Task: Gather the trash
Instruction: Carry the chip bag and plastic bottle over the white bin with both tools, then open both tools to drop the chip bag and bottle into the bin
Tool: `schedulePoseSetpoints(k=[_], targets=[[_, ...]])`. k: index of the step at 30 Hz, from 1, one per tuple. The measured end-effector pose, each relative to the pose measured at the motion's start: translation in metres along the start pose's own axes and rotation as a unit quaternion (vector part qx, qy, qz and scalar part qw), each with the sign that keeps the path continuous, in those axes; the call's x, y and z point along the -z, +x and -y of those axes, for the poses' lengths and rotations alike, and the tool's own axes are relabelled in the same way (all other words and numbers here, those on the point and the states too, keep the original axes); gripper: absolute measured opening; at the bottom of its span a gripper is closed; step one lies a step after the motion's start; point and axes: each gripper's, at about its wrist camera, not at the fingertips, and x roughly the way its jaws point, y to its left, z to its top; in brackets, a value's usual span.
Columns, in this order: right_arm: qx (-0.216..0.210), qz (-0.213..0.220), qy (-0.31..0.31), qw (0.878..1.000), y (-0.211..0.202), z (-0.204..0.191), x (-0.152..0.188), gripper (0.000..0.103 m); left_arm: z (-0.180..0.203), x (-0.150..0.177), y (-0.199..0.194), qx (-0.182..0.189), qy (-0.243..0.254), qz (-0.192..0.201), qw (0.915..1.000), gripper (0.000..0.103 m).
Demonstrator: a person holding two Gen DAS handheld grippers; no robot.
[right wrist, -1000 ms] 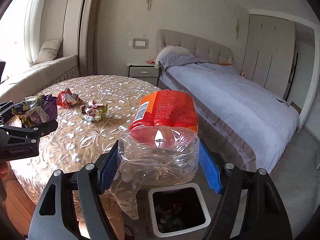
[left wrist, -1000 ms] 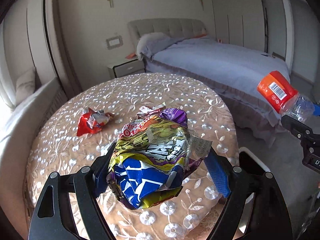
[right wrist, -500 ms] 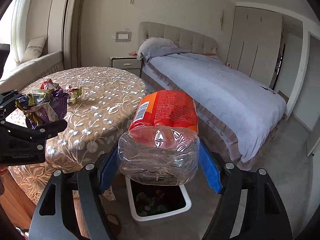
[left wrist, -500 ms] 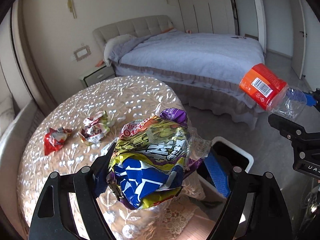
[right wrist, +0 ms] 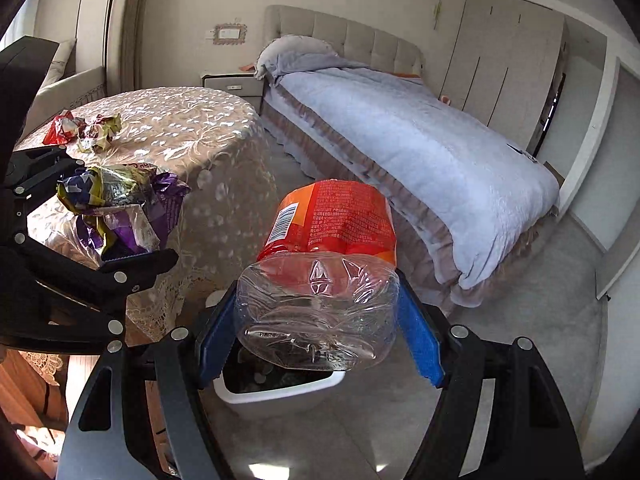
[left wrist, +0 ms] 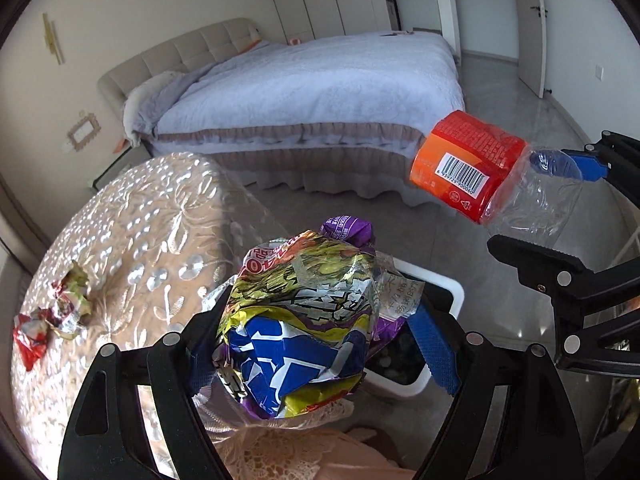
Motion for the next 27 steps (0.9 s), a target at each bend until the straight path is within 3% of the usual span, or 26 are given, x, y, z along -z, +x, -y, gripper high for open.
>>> schedulePoseSetpoints(k=[7, 19, 21, 22, 23, 24, 25, 27], targets=[[-0.020, -0.046, -0.026, 0.998, 0.043, 0.004, 0.018, 0.074, 0.020, 0.006, 0.055, 0.001, 0.049, -0.046, 0.9977, 0.080], [-0.034, -0.132, -0.062, 0.989, 0.121, -0.005, 0.053, 0.074, 0.035, 0.021, 0.157, 0.045, 0.090, -0.128, 0.9866, 0.080], [-0.039, -0.142, -0.076, 0.986, 0.133, -0.009, 0.058, 0.074, 0.038, 0.024, 0.171, 0.053, 0.101, -0.144, 0.9830, 0.089], [-0.042, -0.144, -0.082, 0.985, 0.137, -0.010, 0.061, 0.075, 0.040, 0.027, 0.177, 0.052, 0.113, -0.152, 0.9805, 0.098], [-0.042, -0.144, -0.089, 0.985, 0.141, -0.011, 0.063, 0.079, 0.042, 0.030, 0.181, 0.048, 0.128, -0.156, 0.9782, 0.098], [-0.040, -0.145, -0.096, 0.984, 0.145, -0.013, 0.065, 0.093, 0.046, 0.033, 0.184, 0.041, 0.142, -0.159, 0.9763, 0.098], [-0.044, -0.154, -0.100, 0.982, 0.149, -0.014, 0.067, 0.099, 0.048, 0.036, 0.187, 0.033, 0.154, -0.158, 0.9748, 0.098], [-0.045, -0.166, -0.107, 0.979, 0.155, -0.015, 0.069, 0.099, 0.053, 0.039, 0.192, 0.028, 0.168, -0.163, 0.9718, 0.098]])
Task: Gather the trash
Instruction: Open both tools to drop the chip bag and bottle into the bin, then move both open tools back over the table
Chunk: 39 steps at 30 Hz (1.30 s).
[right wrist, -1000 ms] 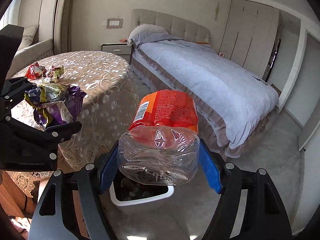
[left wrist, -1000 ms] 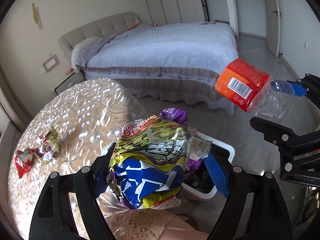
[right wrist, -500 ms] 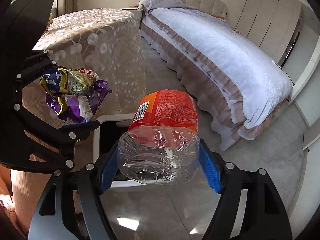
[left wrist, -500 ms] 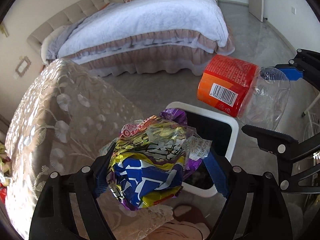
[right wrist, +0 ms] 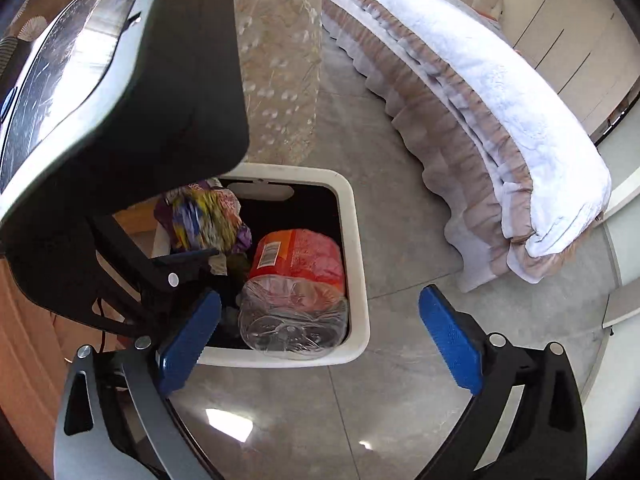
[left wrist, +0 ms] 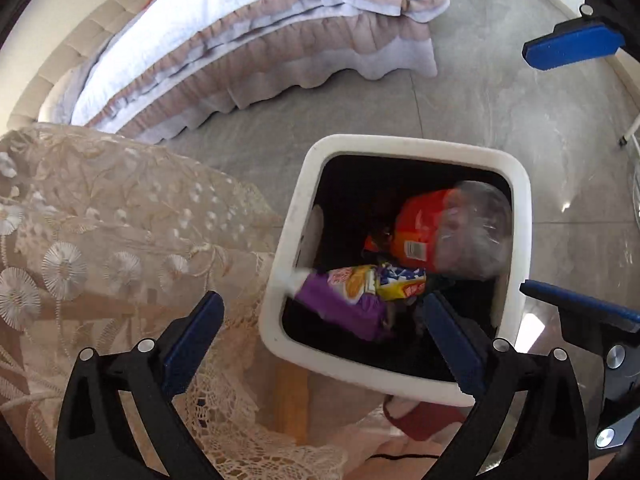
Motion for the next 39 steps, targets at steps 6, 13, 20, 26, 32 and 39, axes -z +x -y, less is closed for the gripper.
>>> schedulePoseSetpoints(k=[6, 13, 20, 26, 32, 39], targets=[[0.011, -0.008, -0.014, 1.000, 0.005, -0.005, 0.001, 0.099, 0.004, 0.001, -0.003, 0.004, 0.007, 0.012, 0.9999, 0.098], [0.025, 0.006, -0.004, 1.000, -0.011, 0.002, 0.005, 0.099, 0.005, -0.001, -0.023, -0.004, 0.001, 0.037, 0.9993, 0.098], [0.045, 0.039, 0.014, 0.998, -0.046, 0.010, 0.012, 0.099, 0.004, -0.002, -0.064, -0.009, -0.013, 0.077, 0.9969, 0.098], [0.066, 0.081, 0.024, 0.994, -0.089, 0.012, 0.015, 0.099, 0.002, -0.002, -0.109, -0.028, -0.029, 0.117, 0.9922, 0.098], [0.072, 0.118, 0.030, 0.990, -0.127, 0.014, 0.013, 0.099, -0.007, 0.004, -0.153, -0.053, -0.051, 0.160, 0.9843, 0.098], [0.087, 0.187, 0.025, 0.978, -0.174, -0.005, -0.004, 0.099, -0.037, 0.025, -0.197, -0.107, -0.094, 0.185, 0.9723, 0.098]])
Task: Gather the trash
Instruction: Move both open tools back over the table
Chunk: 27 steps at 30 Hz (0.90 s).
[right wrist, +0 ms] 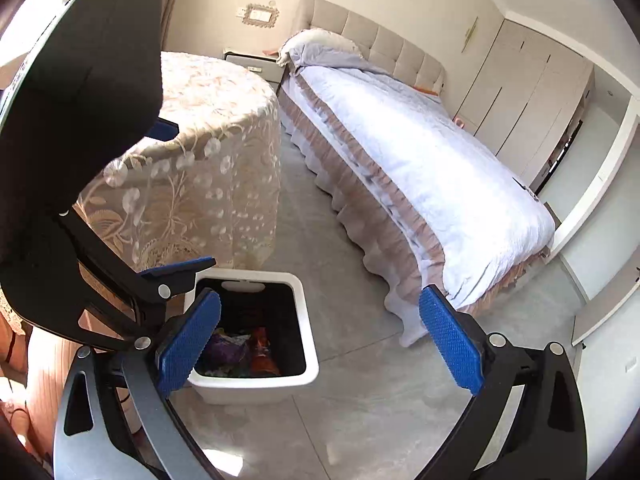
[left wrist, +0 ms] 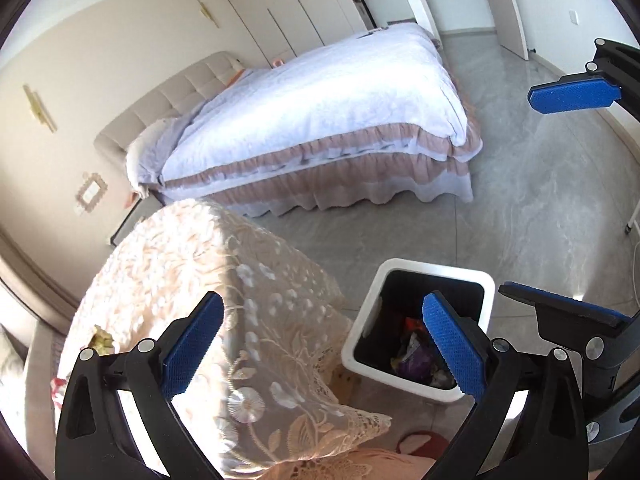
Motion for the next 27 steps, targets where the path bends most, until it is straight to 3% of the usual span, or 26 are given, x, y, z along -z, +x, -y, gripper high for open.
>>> schedulePoseSetpoints(k=[6, 11, 18, 27], targets=[[0.001, 0.062, -0.004, 0.998, -0.018, -0.026, -0.043, 0.099, -0.066, 0.014, -0.028, -0.046, -0.072, 0.012, 0.9963, 0.098], [-0.031, 0.095, 0.026, 0.995, -0.015, -0.046, -0.081, 0.099, -0.123, 0.039, -0.048, -0.087, -0.141, 0.017, 0.9861, 0.098], [-0.095, 0.108, 0.051, 0.988, -0.011, -0.080, -0.127, 0.099, -0.196, 0.085, -0.068, -0.123, -0.226, 0.005, 0.9663, 0.098], [-0.151, 0.102, 0.051, 0.982, 0.008, -0.141, -0.171, 0.099, -0.258, 0.135, -0.064, -0.151, -0.274, -0.015, 0.9497, 0.098]])
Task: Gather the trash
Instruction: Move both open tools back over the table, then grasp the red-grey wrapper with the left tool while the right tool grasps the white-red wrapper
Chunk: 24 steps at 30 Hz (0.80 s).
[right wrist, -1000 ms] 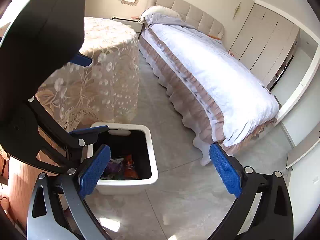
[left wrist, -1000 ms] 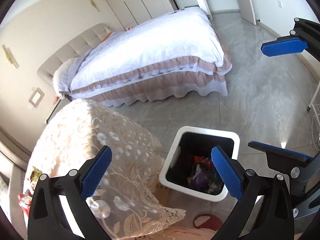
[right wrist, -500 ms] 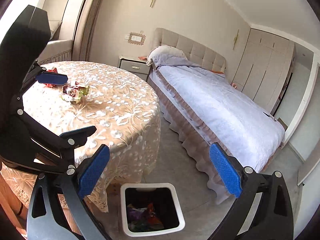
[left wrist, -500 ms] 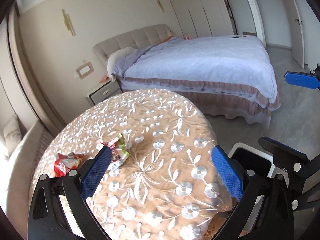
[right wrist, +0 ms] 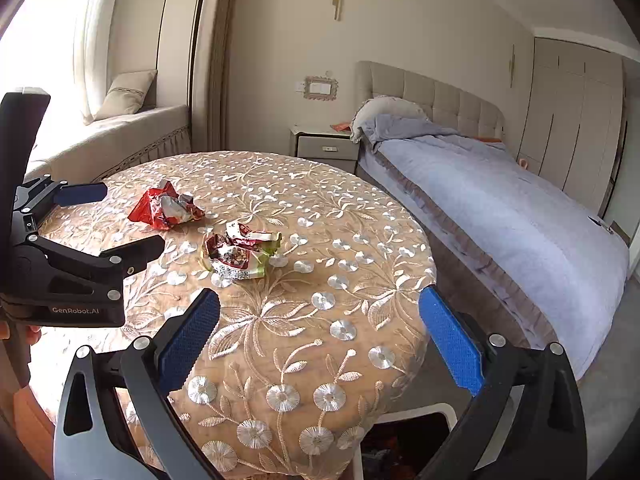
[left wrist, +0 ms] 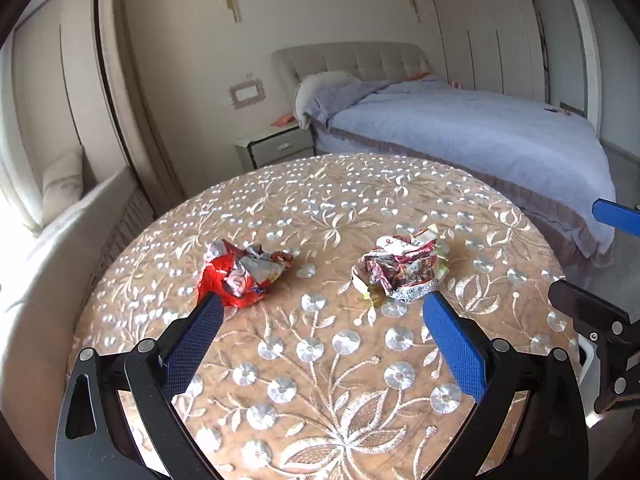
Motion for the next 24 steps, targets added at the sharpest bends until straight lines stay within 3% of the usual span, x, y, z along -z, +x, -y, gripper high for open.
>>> schedulePoseSetpoints(k=[6, 13, 16, 20, 24], targets=[[-0.027, -0.018, -0.008, 0.999, 0.037, -0.028, -0.010, 0.099, -0.035, -0.001, 0.031, -0.018, -0.006, -0.018, 0.9997, 0.098], [-0.061, -0.050, -0.009, 0.997, 0.078, -0.046, -0.025, 0.099, -0.057, -0.005, 0.076, -0.006, -0.010, -0.050, 0.9987, 0.098], [-0.059, -0.068, -0.014, 0.996, 0.096, -0.052, -0.030, 0.099, -0.064, -0.008, 0.097, -0.005, -0.009, -0.067, 0.9977, 0.098], [-0.050, -0.089, -0.027, 0.994, 0.118, -0.060, -0.035, 0.099, -0.069, -0.018, 0.115, 0.022, -0.017, -0.084, 0.9961, 0.098], [-0.049, -0.117, -0.028, 0.991, 0.141, -0.066, -0.038, 0.099, -0.065, -0.025, 0.138, 0.009, -0.004, -0.103, 0.9946, 0.098]])
